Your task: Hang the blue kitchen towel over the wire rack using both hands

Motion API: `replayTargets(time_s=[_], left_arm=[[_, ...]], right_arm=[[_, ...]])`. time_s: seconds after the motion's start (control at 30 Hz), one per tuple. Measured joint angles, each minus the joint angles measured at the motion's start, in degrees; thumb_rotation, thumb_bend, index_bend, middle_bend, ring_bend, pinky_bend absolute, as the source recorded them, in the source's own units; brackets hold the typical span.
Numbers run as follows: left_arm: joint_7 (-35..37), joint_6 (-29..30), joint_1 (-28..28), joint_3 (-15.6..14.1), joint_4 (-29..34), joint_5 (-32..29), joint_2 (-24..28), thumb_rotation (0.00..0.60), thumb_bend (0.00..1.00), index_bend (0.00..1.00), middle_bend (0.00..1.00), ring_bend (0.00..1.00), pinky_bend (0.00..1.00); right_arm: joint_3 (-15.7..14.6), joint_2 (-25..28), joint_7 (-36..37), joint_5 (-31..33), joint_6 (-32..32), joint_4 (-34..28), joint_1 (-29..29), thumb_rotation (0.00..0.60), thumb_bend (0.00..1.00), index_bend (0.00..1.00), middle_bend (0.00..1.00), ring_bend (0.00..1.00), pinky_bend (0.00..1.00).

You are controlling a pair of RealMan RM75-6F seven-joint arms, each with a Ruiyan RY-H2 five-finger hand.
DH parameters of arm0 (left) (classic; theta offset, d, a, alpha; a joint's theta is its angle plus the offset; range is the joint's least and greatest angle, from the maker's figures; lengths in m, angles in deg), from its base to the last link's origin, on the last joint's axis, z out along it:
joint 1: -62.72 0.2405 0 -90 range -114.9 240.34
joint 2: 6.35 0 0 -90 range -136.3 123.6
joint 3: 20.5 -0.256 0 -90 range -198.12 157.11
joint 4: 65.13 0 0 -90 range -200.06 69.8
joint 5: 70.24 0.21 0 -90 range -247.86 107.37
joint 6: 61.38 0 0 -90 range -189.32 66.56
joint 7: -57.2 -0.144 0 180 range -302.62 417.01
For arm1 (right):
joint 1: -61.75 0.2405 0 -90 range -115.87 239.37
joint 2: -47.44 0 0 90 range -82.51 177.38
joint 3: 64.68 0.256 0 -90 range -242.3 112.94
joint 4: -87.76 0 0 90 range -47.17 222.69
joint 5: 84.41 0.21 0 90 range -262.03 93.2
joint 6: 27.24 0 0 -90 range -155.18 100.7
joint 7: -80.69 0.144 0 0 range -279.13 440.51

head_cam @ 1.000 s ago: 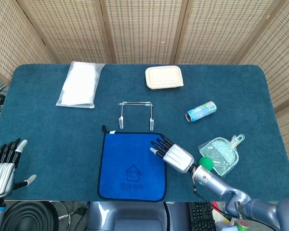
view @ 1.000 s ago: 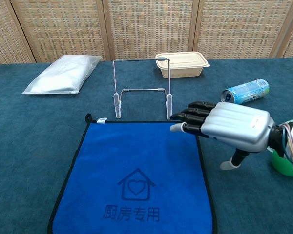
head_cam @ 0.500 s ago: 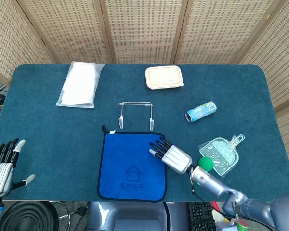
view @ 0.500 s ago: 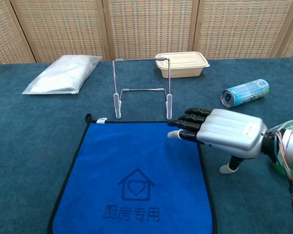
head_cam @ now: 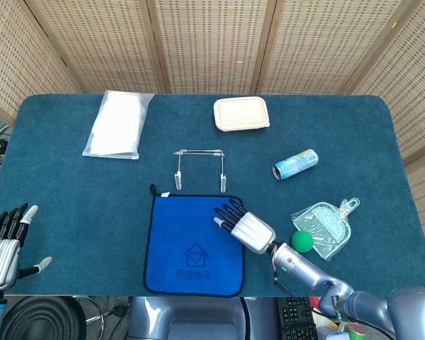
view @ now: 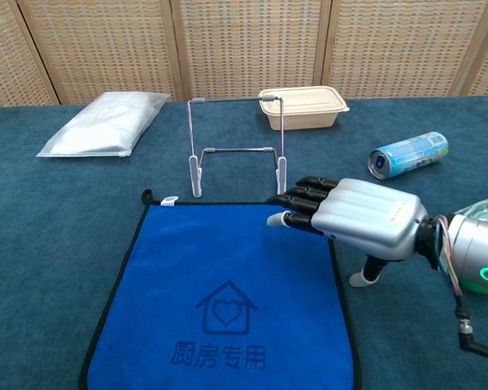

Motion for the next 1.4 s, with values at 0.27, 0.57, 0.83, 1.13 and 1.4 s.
replayTargets(time_s=[0.27,0.57,0.83,1.13,1.4], left_arm=[[0.0,-0.2,-0.1,-0.1,0.0,-0.1,-0.1,0.600,0.00,0.00,0.00,0.00,0.00],[0.0,-0.5,-0.3,0.0,-0.1,-0.4,-0.1,0.600,0.00,0.00,0.00,0.00,0.00],[0.1,-0.8,-0.4,0.1,-0.1,-0.7,0.0,0.600,0.00,0.00,0.00,0.00,0.00],[-0.5,-1.8,-1.1,0.1,-0.1,-0.8,-0.1,0.600,0.00,0.00,0.00,0.00,0.00],[-1.7,-4.1,-4.7,0.4,-2.3,3.7,0.0,0.600,0.00,0.09,0.00,0.00,0.00]], right_arm=[[0.4,-1.9,0.9,1.2,-0.5,0.5,0.6,0.600,0.00,0.11,0.03,0.00,0.00],[0.7,-4.0,1.9,2.4,-0.4,1.5,1.5,0.600,0.00,0.17,0.03,0.00,0.00],[0.5,-4.1,3.3,2.5,-1.1,1.4,2.0,0.600,0.23,0.39,0.06,0.00,0.00],[-0.2,-4.4,5.2,2.7,-1.6,1.9,2.1,0.600,0.37,0.61,0.08,0.00,0.00],[0.1,-5.0,6.5,3.5,-1.7,2.5,2.3,0.600,0.40,0.72,0.08,0.00,0.00]])
